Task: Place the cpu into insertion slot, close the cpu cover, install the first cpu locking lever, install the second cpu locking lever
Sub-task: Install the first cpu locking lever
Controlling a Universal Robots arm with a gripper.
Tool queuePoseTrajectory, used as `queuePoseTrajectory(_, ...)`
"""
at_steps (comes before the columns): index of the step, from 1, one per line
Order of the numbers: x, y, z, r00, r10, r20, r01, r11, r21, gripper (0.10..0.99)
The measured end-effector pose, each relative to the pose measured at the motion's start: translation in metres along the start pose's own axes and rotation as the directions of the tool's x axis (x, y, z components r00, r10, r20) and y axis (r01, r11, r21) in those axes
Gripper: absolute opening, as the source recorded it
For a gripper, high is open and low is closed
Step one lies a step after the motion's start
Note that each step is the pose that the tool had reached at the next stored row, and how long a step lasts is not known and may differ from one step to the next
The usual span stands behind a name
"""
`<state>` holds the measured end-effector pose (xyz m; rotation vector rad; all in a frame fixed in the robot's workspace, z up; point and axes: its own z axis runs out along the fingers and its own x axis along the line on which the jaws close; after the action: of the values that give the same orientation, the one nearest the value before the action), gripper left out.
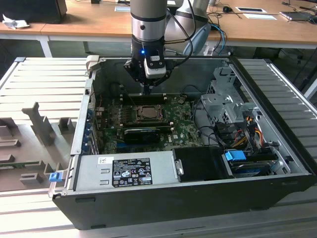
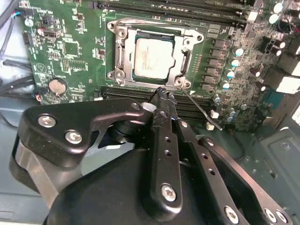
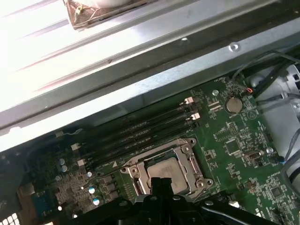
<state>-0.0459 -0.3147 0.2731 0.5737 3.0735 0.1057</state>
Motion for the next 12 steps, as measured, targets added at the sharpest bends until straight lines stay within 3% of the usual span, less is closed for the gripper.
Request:
queuePoseTrajectory(6,0.0000,0.0000,0.0007,0.9930,-0.117,-0.0081,0.117,0.9931,0.000,0.106)
queuePoseTrajectory(10,0.0000,-0.0001,0.0009,0.9817,-0.190,-0.0131,0.190,0.9818,-0.001,0.106)
queuePoseTrajectory(12,0.0000,-0.0001,0.0011,0.9705,-0.241,-0.0166,0.241,0.9706,-0.002,0.106)
